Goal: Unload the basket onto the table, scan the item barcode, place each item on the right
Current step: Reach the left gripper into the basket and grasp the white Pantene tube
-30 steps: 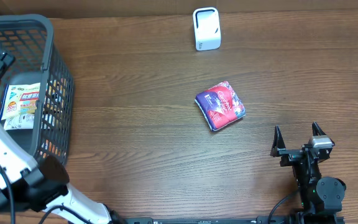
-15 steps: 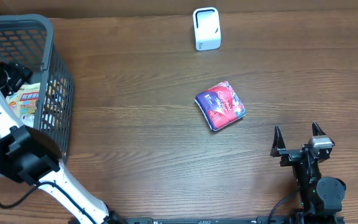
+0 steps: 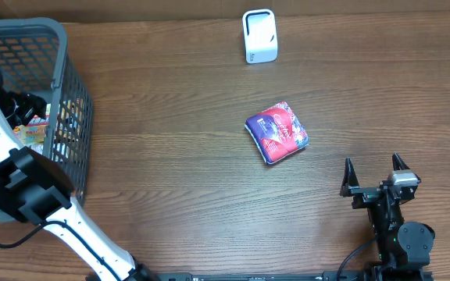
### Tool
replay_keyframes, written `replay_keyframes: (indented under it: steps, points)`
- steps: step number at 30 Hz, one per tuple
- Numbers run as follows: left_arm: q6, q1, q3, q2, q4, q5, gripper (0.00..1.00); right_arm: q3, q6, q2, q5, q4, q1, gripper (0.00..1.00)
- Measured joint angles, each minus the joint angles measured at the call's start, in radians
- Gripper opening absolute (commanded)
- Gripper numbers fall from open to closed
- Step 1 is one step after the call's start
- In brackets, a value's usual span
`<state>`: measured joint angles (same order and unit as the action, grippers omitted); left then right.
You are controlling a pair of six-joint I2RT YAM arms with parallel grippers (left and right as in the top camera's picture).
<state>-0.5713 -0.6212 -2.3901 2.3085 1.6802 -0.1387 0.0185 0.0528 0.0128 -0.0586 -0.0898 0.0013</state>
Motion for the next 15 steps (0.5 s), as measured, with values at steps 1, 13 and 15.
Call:
replay_keyframes:
  steps: [1,13,15]
  points:
    - [0.0,-0.003,0.001,0.0,0.0,-0.003,1.0,0.0,0.0,0.0,0.0,0.0,0.0,1.0]
    - [-0.014,-0.011,0.143,0.0,-0.073,-0.024,1.0,0.0,0.0,0.0,0.0,0.001,0.0,1.0]
    - [-0.01,-0.011,0.169,0.0,-0.092,-0.024,1.0,0.0,0.0,0.0,0.0,0.0,0.0,1.0]
